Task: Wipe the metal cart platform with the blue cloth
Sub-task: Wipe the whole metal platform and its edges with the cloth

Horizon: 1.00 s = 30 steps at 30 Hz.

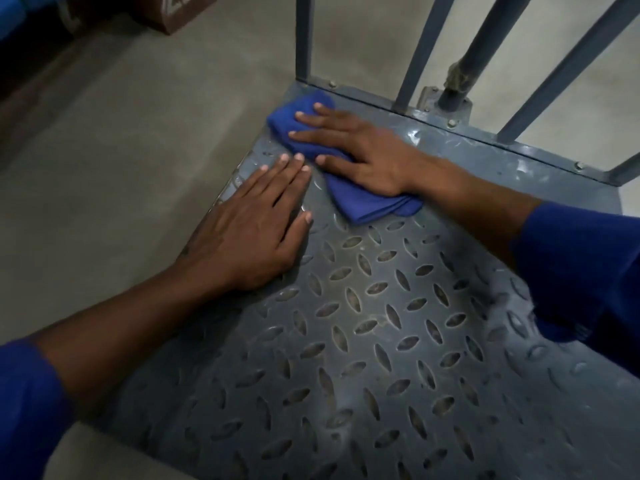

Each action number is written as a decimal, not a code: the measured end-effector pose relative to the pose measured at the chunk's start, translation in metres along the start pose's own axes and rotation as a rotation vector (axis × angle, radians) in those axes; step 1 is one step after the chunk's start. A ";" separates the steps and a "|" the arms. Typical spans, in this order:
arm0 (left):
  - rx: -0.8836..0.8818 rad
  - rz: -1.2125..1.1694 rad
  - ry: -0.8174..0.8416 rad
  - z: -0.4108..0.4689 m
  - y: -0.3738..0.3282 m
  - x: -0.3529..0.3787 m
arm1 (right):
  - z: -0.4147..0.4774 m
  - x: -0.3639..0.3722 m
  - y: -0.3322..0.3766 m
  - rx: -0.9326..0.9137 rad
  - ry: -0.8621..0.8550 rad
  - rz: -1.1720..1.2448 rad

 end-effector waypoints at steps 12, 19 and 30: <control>-0.077 -0.036 -0.005 -0.015 0.004 -0.002 | -0.025 -0.013 -0.009 0.203 -0.046 0.004; -0.033 -0.005 -0.018 -0.082 -0.001 0.004 | -0.014 0.019 0.083 -0.030 0.042 -0.041; -0.007 0.022 0.012 -0.140 0.011 -0.005 | -0.023 0.022 0.108 0.019 0.007 -0.093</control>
Point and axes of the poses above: each hand's wrist, its own z-axis towards the middle knuckle, its own x-axis out of the palm, y = z × x, the point moved 7 cm from there along z, towards the middle knuckle, and after that the axes turned 12 degrees about -x, right-handed, at the moved point
